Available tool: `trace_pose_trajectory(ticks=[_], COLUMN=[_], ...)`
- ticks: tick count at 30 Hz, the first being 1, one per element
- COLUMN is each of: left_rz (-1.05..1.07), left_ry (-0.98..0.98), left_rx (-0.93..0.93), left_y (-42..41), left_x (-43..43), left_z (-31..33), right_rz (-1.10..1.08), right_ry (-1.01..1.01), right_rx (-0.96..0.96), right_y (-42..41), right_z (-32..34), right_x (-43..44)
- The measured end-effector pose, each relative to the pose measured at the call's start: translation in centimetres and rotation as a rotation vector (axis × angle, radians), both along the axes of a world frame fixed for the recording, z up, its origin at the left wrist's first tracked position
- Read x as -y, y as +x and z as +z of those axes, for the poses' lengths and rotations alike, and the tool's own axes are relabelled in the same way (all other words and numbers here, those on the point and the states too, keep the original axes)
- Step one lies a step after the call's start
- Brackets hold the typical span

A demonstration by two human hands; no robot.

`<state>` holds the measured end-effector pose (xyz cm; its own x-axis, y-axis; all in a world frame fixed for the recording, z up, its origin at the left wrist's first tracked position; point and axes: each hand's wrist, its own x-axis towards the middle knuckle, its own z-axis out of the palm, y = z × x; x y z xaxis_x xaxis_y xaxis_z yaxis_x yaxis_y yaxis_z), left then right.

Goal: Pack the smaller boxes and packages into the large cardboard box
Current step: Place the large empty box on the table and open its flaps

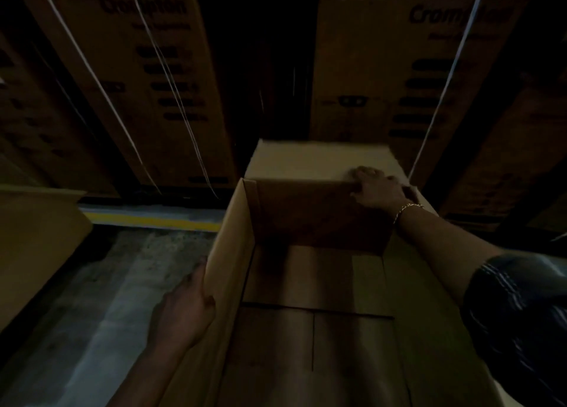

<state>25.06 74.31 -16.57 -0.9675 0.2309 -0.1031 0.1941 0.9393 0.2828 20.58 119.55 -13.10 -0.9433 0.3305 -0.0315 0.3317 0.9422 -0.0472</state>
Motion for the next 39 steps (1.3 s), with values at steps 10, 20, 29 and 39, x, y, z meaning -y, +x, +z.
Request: trace_pose_trajectory(ticks=[10, 20, 29, 39], left_rz=[0.013, -0.035, -0.095, 0.028], left_ry=[0.041, 0.030, 0.129, 0.367], left_rx=[0.003, 0.013, 0.150, 0.311], left_y=[0.0, 0.4, 6.3, 16.6], left_x=[-0.2, -0.5, 4.3, 11.3], left_z=[0.1, 1.5, 1.9, 0.2], right_rz=[-0.014, -0.164, -0.419, -0.640], right_ry=[0.025, -0.084, -0.361, -0.596], right_rx=[0.127, 0.084, -0.041, -0.152], right_y=[-1.0, 12.9, 32.9, 46.0], right_z=[-2.2, -0.8, -1.2, -1.5], right_x=[-0.2, 2.1, 12.3, 20.2])
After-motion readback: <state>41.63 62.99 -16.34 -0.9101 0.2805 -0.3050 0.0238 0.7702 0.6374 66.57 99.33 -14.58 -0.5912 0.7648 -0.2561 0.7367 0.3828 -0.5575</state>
